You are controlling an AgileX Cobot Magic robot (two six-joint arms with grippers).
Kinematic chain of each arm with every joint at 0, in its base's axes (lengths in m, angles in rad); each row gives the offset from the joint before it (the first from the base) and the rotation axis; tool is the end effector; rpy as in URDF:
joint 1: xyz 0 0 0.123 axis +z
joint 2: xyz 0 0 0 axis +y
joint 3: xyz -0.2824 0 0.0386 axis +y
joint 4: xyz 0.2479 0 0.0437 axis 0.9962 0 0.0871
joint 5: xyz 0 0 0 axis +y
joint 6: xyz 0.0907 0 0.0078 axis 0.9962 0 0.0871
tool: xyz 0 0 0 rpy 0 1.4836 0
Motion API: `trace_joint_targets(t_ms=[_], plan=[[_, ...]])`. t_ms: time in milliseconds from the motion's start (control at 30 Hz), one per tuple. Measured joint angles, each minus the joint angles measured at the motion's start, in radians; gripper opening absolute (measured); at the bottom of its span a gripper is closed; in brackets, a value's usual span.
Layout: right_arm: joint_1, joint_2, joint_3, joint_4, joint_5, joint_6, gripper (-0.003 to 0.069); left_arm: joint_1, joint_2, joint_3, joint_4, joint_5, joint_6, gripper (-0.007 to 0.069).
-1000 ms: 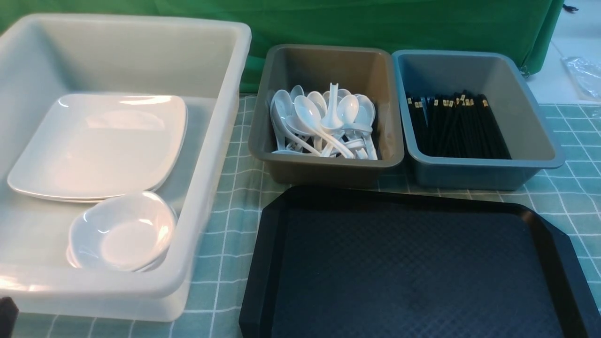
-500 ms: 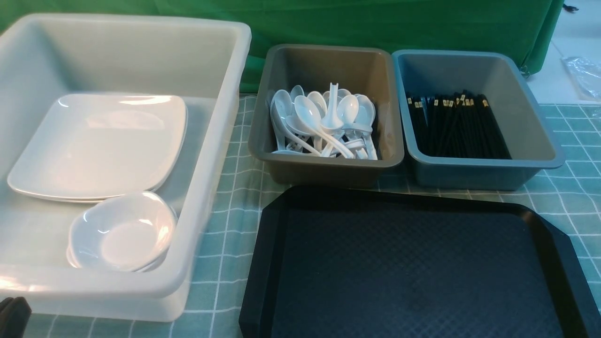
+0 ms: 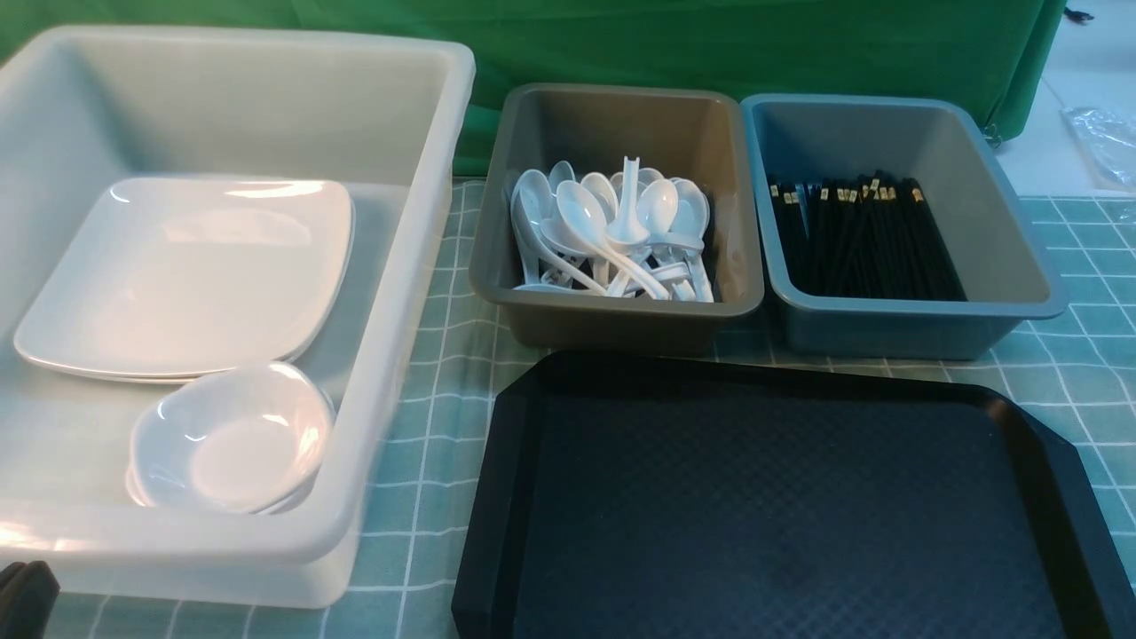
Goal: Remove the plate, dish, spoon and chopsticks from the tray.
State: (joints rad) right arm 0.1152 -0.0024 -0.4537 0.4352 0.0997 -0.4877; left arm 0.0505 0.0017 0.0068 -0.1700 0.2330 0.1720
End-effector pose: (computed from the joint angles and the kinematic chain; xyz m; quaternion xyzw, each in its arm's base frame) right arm 0.0022 0.0042 0.3490 -0.0626 0.5268 0.0369 0.8469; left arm 0.0559 -0.0008 0.1899 -0.0039 0.7584 0.0038 0.6518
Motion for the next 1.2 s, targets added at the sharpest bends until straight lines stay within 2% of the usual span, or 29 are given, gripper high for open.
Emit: trace_joint_targets(t_ms=[467,533,700,967,1200], plan=[[0.000,0.007,0.018,-0.025,-0.012,-0.043,0.0213,0.000,0.000,0.000,0.000,0.000,0.000,0.0017],[0.000,0.010,0.037,-0.118,-0.010,0.033,0.0216,0.000,0.000,0.000,0.000,-0.001,0.000,0.0017],[-0.044,0.011,0.105,-0.427,0.064,0.383,0.0216,0.000,0.000,0.000,0.000,-0.002,0.000,0.0017],[-0.061,0.004,0.413,-0.494,0.088,0.412,0.0231,0.000,0.000,0.000,0.000,-0.003,0.000,0.0017],[-0.061,0.004,0.461,-0.500,0.134,0.413,0.0235,0.000,-0.001,0.000,0.000,-0.004,0.000,0.0017]])
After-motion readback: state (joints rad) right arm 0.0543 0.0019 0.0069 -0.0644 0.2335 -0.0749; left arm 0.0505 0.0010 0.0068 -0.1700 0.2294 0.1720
